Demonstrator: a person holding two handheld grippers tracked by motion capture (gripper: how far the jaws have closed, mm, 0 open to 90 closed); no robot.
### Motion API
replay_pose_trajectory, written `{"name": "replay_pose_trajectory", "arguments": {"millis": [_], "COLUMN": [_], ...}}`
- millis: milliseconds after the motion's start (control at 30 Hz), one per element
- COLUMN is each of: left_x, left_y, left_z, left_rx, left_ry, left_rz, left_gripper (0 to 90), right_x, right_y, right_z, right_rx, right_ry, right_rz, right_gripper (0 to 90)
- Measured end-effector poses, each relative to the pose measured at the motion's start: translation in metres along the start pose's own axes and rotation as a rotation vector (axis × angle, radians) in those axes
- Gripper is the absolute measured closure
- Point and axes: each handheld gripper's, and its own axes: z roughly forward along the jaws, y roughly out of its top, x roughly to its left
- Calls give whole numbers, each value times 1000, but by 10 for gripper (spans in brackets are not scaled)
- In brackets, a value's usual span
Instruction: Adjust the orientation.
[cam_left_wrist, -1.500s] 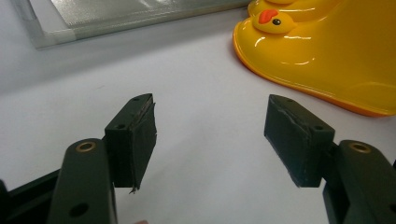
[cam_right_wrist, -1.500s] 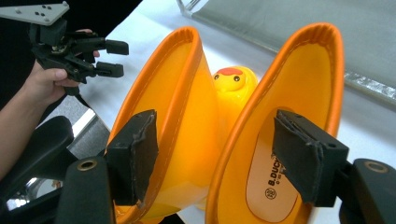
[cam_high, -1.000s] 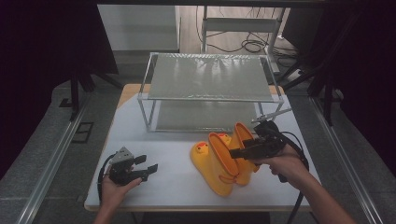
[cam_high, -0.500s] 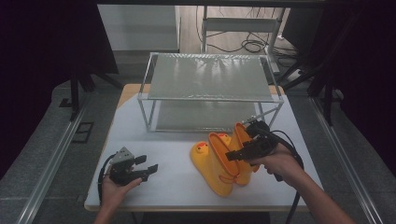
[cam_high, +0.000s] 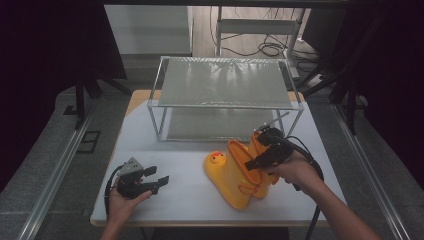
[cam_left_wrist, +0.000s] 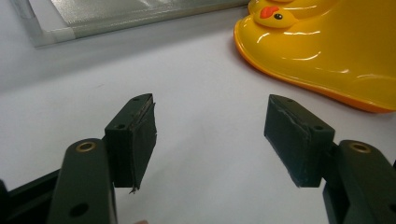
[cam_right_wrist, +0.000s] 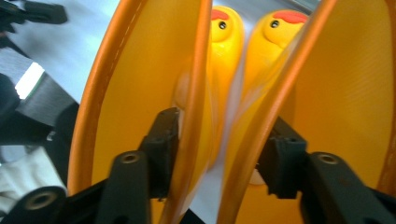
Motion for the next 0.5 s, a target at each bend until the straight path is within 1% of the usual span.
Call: {"name": "replay_pose_trajectory", "arguments": {"millis": [100,133,233,333,367,500], "left_x": [-1,-1,0,1,1,1], "left_y": [0,0,0,0,0,0], "left_z": [1,1,0,-1,-1,-1], "left_rx": [3,3,-1,-1,-1,-2], "left_ry": [-1,-2,0,1,1,1], "left_rz": [3,4,1,0,0,0], "left_gripper": [339,339,339,339,339,339], "right_x": [1,2,3,-2,-3,-6], "right_y": [2,3,5,5,5,5], "right_z": [1,2,4,7,8,7], "right_rx": [11,14,33,44,45,47], "right_ry": [6,4,-21,-12,-17,4], "right_rz": [2,-5,-12,6,6,14], "right_gripper": [571,582,639,705,724,772]}}
